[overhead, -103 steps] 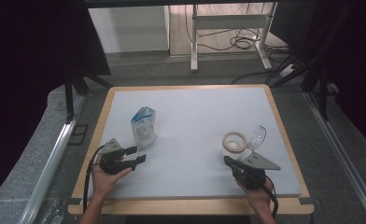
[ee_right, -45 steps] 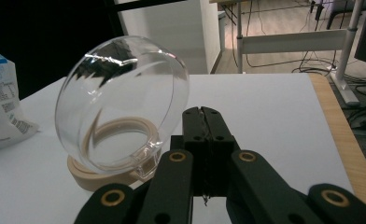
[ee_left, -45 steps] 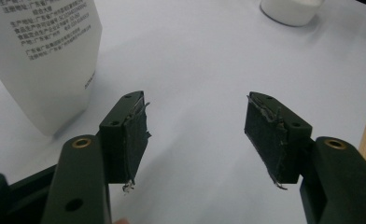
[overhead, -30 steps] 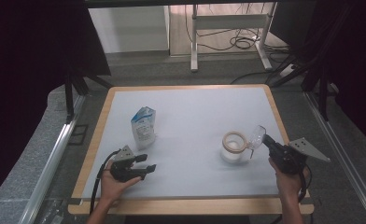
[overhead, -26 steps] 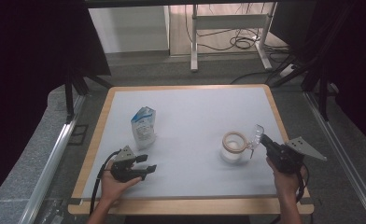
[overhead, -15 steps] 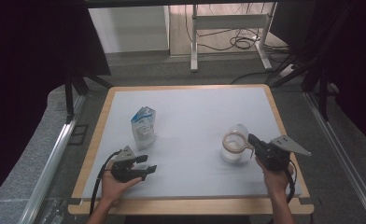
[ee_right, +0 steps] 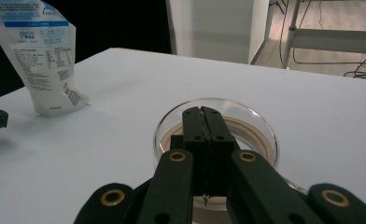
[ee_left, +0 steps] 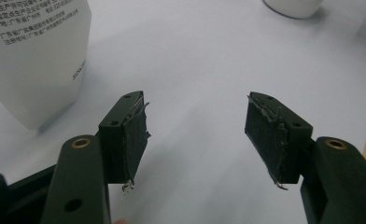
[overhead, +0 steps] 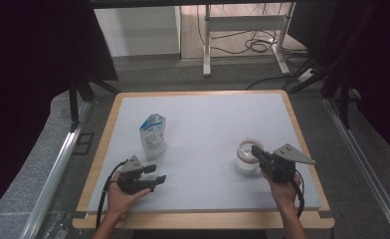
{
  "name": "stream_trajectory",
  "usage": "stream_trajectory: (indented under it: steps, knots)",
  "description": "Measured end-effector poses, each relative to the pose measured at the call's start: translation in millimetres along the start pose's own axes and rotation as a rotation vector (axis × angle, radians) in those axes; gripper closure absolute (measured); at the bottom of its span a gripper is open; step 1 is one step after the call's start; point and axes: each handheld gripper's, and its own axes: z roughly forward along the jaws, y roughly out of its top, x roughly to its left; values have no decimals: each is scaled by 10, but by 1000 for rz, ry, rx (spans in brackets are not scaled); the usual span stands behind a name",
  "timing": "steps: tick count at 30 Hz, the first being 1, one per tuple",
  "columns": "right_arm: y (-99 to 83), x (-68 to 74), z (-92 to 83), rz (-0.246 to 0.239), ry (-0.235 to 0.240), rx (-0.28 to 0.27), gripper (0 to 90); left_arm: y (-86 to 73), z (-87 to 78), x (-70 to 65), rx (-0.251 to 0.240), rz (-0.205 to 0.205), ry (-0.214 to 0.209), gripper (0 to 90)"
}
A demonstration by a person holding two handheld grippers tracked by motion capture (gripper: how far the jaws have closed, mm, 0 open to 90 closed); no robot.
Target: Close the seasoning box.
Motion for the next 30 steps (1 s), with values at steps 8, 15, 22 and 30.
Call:
stream_trajectory:
  steps: [8,15,22,30]
  knots:
    - [-25,-158,-182,33,-10,-40,875,-6,0,26,6,-6,2,384]
    - [-174,-592,-384,87,-93,-13,806,-16,-55,76,-24,-14,21,388]
    - [-442,-897,-349,116,-127,101,634,-44,-47,136,-17,-30,33,387]
    - [-563,-933,-210,83,-124,207,486,-66,-51,176,-10,-39,41,385]
